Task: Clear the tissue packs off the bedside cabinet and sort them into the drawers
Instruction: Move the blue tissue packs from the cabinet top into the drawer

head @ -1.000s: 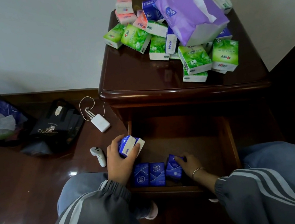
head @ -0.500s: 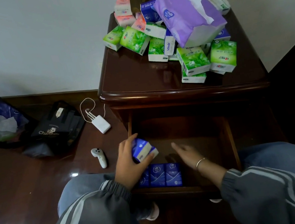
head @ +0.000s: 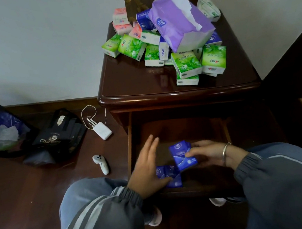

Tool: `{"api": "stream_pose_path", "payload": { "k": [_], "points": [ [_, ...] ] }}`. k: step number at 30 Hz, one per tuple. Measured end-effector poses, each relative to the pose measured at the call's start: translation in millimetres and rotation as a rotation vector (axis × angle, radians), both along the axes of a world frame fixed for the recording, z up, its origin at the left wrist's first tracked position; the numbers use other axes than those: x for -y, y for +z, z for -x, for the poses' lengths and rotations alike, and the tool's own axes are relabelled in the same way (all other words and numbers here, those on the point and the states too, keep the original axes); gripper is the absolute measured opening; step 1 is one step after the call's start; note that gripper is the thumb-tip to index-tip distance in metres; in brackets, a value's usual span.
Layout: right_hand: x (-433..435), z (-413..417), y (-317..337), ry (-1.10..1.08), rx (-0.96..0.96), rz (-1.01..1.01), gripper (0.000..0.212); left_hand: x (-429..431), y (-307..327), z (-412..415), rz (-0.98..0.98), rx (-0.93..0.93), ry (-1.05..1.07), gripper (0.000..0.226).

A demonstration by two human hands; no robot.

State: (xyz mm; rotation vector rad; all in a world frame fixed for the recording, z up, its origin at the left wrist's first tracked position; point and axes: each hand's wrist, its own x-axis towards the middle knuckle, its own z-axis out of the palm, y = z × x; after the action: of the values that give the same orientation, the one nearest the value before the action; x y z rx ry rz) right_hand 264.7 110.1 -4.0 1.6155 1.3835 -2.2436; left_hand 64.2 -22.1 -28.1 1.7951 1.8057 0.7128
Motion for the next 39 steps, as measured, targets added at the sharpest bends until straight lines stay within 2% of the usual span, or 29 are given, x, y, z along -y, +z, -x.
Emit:
{"api": "stream_pose_path", "payload": {
  "k": [2,4,6,8,12,19,21,23,26,28,31,33,34,36,39],
  "points": [
    [-9,-15,-13,-0.038,0.153,-0.051,0.022,0,-9,16,0.069,-0.014,0.285,0.107],
    [-8,-23,-31,0.013,0.291,-0.056,0.027,-2,-19,32,0.25,0.015,0.546,0.089],
    [3,-22,-49,0.082,0.377,-0.021,0.038,-6,-28,39,0.415,0.123,0.656,0.06],
    [16,-14,-64,0.169,0.443,-0.014,0.04,-7,-32,37,0.498,0.257,0.677,0.038],
    [24,1,-80,0.253,0.563,-0.14,0.038,-7,-36,33,0.519,0.267,0.694,0.029],
    [32,7,-63,0.25,0.453,-0.04,0.018,-10,-34,35,0.555,0.269,0.685,0.04],
    [30,8,-52,0.229,0.439,-0.015,0.029,-10,-32,35,0.558,0.284,0.686,0.036],
    [27,10,-35,0.234,0.448,-0.074,0.044,-9,-27,36,0.553,0.293,0.678,0.03],
    [19,11,9,0.305,0.442,-0.282,0.057,-10,-12,37,0.47,0.256,0.68,0.033],
    [10,2,48,0.268,0.308,-0.485,0.046,-13,7,39,0.345,0.226,0.734,0.044],
    [-4,-28,107,-0.009,0.132,-0.926,0.016,-21,48,38,0.049,0.181,0.768,0.027],
    [-26,-50,128,-0.267,0.171,-1.261,0.018,-33,81,37,-0.123,0.214,0.782,0.017],
    [-42,-58,133,-0.359,0.253,-1.385,0.024,-42,99,35,-0.195,0.238,0.782,0.015],
    [-76,-67,132,-0.394,0.447,-1.451,0.038,-66,133,29,-0.305,0.288,0.764,0.011],
    [-106,-57,108,-0.176,0.623,-1.278,0.052,-109,174,12,-0.333,0.374,0.724,0.01]
  ]
}}
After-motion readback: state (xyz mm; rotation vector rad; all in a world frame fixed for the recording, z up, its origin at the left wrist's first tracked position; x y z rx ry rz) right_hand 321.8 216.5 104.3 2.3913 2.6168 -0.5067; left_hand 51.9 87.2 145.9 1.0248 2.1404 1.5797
